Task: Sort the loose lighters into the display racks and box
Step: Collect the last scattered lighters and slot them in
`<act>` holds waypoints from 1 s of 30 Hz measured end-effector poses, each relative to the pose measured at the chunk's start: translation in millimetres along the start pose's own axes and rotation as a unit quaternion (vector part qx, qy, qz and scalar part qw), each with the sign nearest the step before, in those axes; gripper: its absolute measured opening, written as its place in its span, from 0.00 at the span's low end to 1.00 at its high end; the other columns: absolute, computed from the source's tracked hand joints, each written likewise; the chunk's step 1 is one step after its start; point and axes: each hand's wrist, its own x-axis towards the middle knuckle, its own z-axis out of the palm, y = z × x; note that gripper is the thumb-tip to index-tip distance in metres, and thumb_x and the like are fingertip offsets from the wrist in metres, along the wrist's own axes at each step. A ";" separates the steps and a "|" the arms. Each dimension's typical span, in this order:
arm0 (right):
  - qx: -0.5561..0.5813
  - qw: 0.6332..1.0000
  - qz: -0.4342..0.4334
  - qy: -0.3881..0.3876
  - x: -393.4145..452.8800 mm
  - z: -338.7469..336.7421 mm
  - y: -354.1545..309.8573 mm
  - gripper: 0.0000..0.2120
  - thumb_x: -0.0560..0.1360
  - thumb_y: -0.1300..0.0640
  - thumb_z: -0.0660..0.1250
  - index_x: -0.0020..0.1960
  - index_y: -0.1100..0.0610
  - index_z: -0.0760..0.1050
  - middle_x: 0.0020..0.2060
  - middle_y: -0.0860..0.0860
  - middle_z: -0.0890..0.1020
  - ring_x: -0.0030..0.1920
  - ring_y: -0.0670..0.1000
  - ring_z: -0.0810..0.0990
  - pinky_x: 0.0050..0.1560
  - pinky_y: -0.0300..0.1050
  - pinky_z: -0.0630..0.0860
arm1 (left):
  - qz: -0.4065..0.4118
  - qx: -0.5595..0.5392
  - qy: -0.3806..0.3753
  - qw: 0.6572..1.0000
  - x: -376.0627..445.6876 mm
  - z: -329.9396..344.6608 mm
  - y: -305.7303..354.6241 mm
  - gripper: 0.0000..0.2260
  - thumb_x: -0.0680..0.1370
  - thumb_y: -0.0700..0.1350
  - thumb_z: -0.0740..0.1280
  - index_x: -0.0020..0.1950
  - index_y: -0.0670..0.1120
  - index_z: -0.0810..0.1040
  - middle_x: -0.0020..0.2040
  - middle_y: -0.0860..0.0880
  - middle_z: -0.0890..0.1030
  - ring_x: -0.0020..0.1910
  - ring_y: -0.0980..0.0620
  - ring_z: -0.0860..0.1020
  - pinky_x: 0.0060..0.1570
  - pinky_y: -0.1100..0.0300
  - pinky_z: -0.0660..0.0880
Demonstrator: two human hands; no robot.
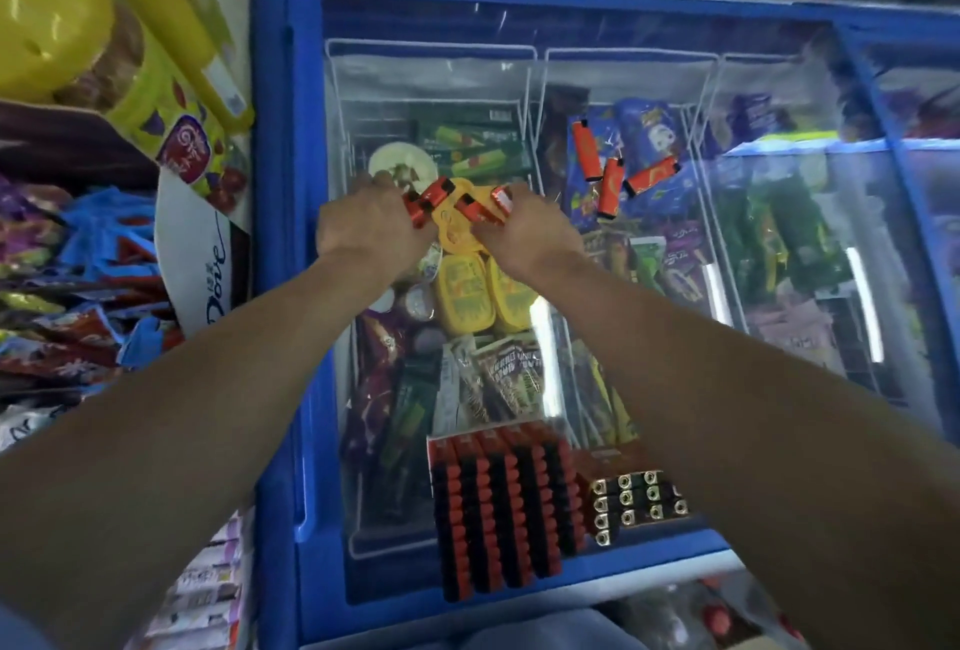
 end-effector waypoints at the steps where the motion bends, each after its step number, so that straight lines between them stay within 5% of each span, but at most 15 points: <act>1: -0.047 0.999 -0.009 -0.016 5.0 0.5 -3.7 0.25 0.77 0.40 0.67 0.66 0.56 0.70 0.59 0.56 0.79 0.57 0.61 0.80 0.48 0.51 0.75 | 0.019 0.013 -0.004 1.000 1.5 0.0 3.1 0.33 0.79 0.68 0.60 0.64 0.38 0.74 0.59 0.39 0.76 0.50 0.38 0.81 0.38 0.51 0.71; 4: -0.183 0.982 -0.030 -0.038 12.3 -7.4 -3.8 0.23 0.75 0.42 0.68 0.61 0.57 0.74 0.56 0.55 0.79 0.54 0.59 0.80 0.45 0.49 0.71 | 0.049 0.011 -0.007 0.999 12.2 -4.1 12.3 0.26 0.79 0.65 0.62 0.55 0.41 0.78 0.50 0.42 0.79 0.46 0.40 0.80 0.38 0.53 0.70; 6: -0.188 0.982 0.003 -0.017 13.2 -15.8 11.3 0.13 0.76 0.48 0.67 0.53 0.56 0.75 0.50 0.55 0.81 0.48 0.59 0.80 0.43 0.48 0.71 | 0.053 -0.005 -0.007 0.999 23.4 -9.3 20.3 0.20 0.78 0.60 0.64 0.50 0.43 0.78 0.39 0.46 0.77 0.38 0.42 0.77 0.37 0.54 0.70; 9: 0.000 0.990 0.112 0.083 14.7 -28.6 54.4 0.10 0.77 0.50 0.64 0.50 0.57 0.74 0.42 0.54 0.80 0.42 0.58 0.78 0.44 0.50 0.77 | 0.053 -0.067 -0.007 0.996 36.6 -18.2 44.5 0.12 0.79 0.54 0.65 0.49 0.45 0.76 0.34 0.48 0.71 0.37 0.43 0.73 0.38 0.54 0.69; 13: 0.314 0.886 0.260 0.220 39.1 -46.9 104.9 0.15 0.74 0.49 0.69 0.53 0.59 0.79 0.40 0.53 0.84 0.38 0.54 0.83 0.35 0.43 0.80 | 0.071 -0.201 -0.021 0.977 61.0 -22.5 98.4 0.11 0.79 0.45 0.65 0.58 0.42 0.76 0.48 0.41 0.79 0.47 0.39 0.78 0.42 0.51 0.72; 15: 0.378 0.849 0.295 0.224 59.5 -53.1 120.7 0.18 0.70 0.48 0.73 0.55 0.58 0.80 0.39 0.53 0.83 0.34 0.54 0.80 0.39 0.51 0.84 | 0.063 -0.250 -0.054 0.965 74.0 -20.5 127.2 0.11 0.80 0.44 0.65 0.59 0.40 0.76 0.53 0.38 0.81 0.53 0.36 0.80 0.46 0.49 0.75; 17: 0.307 0.891 0.293 0.162 72.0 -67.0 122.2 0.23 0.73 0.48 0.73 0.65 0.54 0.75 0.43 0.54 0.82 0.37 0.54 0.78 0.51 0.56 0.84 | 0.041 -0.248 -0.069 0.965 82.9 -15.8 150.6 0.15 0.82 0.52 0.66 0.60 0.42 0.76 0.56 0.39 0.82 0.55 0.36 0.80 0.51 0.48 0.77; 19: 0.244 0.921 0.280 0.118 80.3 -74.3 117.5 0.28 0.79 0.46 0.69 0.73 0.54 0.65 0.54 0.55 0.80 0.47 0.53 0.79 0.53 0.49 0.78 | 0.018 -0.231 -0.063 0.971 90.1 -10.3 166.5 0.21 0.82 0.61 0.64 0.62 0.43 0.75 0.57 0.41 0.82 0.57 0.37 0.80 0.56 0.45 0.77; 21: 0.165 0.954 0.244 0.061 86.3 -75.2 115.1 0.45 0.75 0.36 0.70 0.78 0.59 0.55 0.61 0.54 0.77 0.59 0.56 0.79 0.53 0.47 0.72 | 0.005 -0.218 -0.049 0.975 96.6 -8.3 177.7 0.26 0.80 0.65 0.64 0.63 0.43 0.75 0.59 0.43 0.82 0.58 0.38 0.80 0.51 0.49 0.75; 23: 0.166 0.962 0.209 0.058 84.0 -68.6 115.3 0.51 0.71 0.33 0.73 0.78 0.60 0.52 0.62 0.54 0.78 0.59 0.56 0.79 0.56 0.48 0.75 | 0.008 -0.204 -0.047 0.978 99.4 -10.7 187.4 0.26 0.79 0.65 0.67 0.63 0.44 0.75 0.59 0.44 0.82 0.58 0.40 0.81 0.47 0.51 0.72; 26: 0.111 0.977 0.172 0.056 73.2 -53.9 121.0 0.38 0.74 0.36 0.71 0.70 0.58 0.62 0.60 0.57 0.79 0.56 0.59 0.80 0.50 0.50 0.74 | 0.030 -0.201 -0.059 0.977 99.4 -11.6 198.7 0.24 0.77 0.63 0.70 0.61 0.44 0.78 0.58 0.46 0.83 0.57 0.41 0.82 0.49 0.52 0.75; 30: 0.077 0.988 0.131 0.037 56.5 -45.9 117.2 0.33 0.77 0.37 0.68 0.67 0.62 0.66 0.62 0.61 0.76 0.61 0.63 0.78 0.55 0.53 0.73 | 0.033 -0.212 -0.075 0.974 92.5 -16.0 197.6 0.22 0.72 0.63 0.74 0.52 0.46 0.79 0.49 0.47 0.82 0.49 0.43 0.81 0.43 0.54 0.72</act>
